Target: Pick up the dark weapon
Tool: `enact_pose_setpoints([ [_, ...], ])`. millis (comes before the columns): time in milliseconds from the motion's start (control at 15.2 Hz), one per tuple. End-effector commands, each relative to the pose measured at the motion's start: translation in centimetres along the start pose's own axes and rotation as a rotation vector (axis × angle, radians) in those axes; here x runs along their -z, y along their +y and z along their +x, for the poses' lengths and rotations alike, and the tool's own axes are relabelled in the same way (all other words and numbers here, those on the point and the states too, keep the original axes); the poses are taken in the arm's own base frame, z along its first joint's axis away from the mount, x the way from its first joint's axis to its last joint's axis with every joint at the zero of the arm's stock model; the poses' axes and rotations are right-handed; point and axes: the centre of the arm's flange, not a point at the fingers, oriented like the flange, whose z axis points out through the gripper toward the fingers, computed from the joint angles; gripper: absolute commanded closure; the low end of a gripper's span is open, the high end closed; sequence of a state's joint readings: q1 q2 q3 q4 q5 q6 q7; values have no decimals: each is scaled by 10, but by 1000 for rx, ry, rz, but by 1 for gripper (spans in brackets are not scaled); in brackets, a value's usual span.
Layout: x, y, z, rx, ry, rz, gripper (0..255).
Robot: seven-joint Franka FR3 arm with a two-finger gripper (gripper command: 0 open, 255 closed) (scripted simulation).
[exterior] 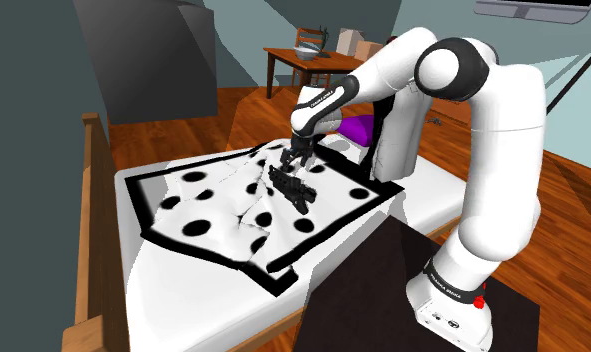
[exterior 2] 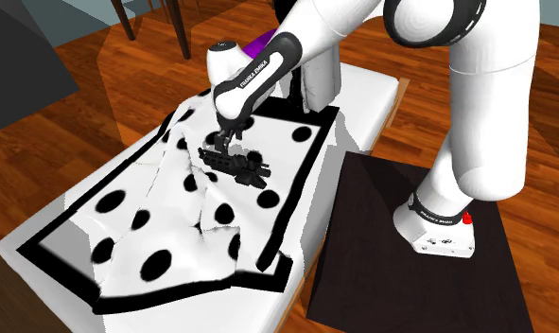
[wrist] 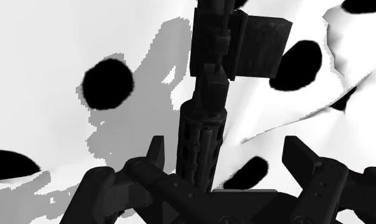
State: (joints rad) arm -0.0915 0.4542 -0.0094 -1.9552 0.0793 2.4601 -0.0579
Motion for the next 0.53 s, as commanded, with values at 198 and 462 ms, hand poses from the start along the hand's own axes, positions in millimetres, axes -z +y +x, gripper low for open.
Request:
enact_pose_setpoints([
  [198,-34,4,9,-8,-7,0,0],
  [462,-58,5,8,-8,-7,0,0],
])
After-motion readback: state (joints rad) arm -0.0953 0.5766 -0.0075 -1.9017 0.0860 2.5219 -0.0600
